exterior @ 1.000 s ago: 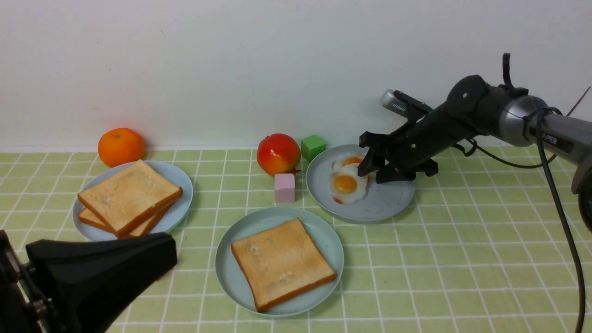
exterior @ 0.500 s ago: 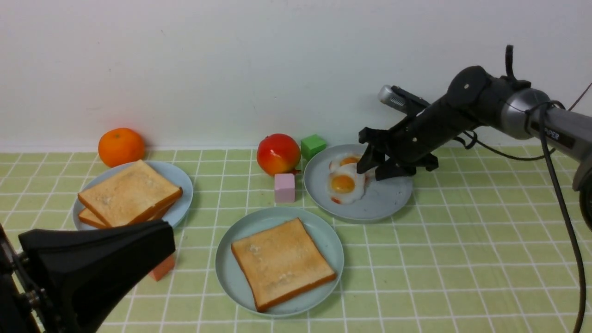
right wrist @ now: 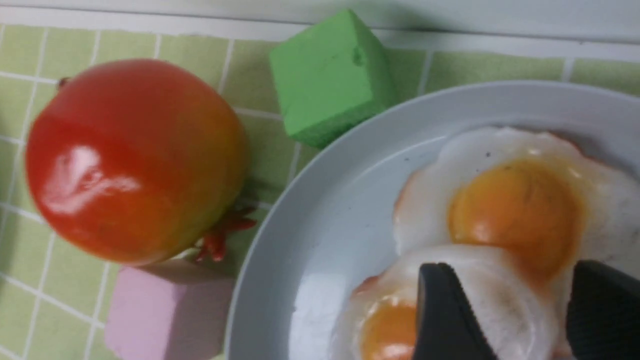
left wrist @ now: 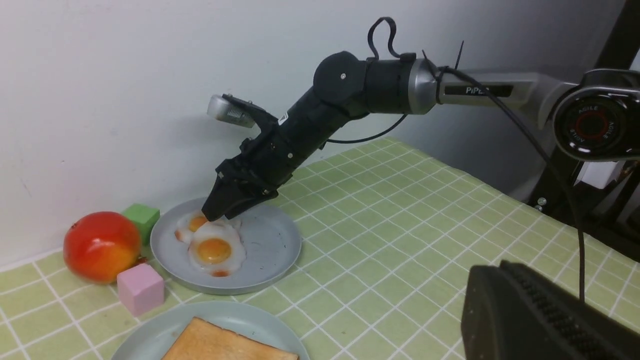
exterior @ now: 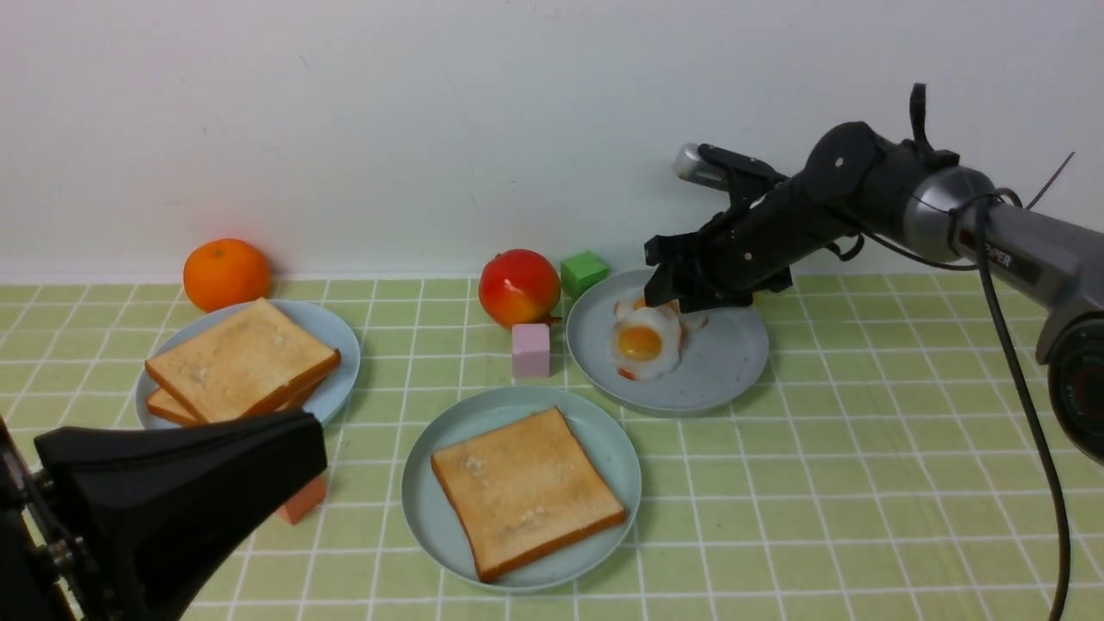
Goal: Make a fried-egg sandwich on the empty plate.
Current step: Use the right arm to grab a fried egg
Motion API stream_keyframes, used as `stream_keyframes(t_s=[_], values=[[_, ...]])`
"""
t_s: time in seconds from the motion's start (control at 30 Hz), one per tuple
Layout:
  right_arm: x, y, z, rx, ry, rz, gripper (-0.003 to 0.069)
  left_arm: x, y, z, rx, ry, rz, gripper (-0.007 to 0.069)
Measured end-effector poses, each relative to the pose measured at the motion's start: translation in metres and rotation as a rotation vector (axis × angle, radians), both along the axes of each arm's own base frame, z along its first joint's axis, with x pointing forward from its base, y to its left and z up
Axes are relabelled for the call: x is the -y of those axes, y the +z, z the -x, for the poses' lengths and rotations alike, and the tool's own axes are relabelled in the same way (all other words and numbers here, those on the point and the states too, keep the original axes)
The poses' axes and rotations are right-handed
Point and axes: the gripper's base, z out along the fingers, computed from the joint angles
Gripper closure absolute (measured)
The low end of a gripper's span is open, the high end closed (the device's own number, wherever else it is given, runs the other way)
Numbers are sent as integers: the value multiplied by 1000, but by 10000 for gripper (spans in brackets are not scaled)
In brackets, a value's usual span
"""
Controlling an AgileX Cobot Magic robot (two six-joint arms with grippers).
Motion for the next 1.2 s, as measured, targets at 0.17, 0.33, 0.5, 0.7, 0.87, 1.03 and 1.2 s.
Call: stream_keyframes(t_s=[0.17, 0.33, 0.5, 0.7, 0.87, 1.03, 1.2], values=[[0, -5, -1, -7, 3, 5, 301, 0, 0, 0, 0, 0, 0, 628], [0, -6, 0, -12, 7, 3, 301, 0, 0, 0, 0, 0, 0, 626], [0, -5, 0, -7, 4, 1, 301, 0, 0, 0, 0, 0, 0, 624], [0, -6, -1, -4, 1, 1, 301, 0, 0, 0, -1, 0, 1, 624], [0, -12, -2, -7, -6, -1, 301, 0, 0, 0, -2, 0, 2, 622], [-1, -12, -3, -9, -5, -3, 301, 0, 0, 0, -2, 0, 2, 620], [-2, -12, -2, -18, -5, -16, 306, 0, 0, 0, -2, 0, 2, 617]])
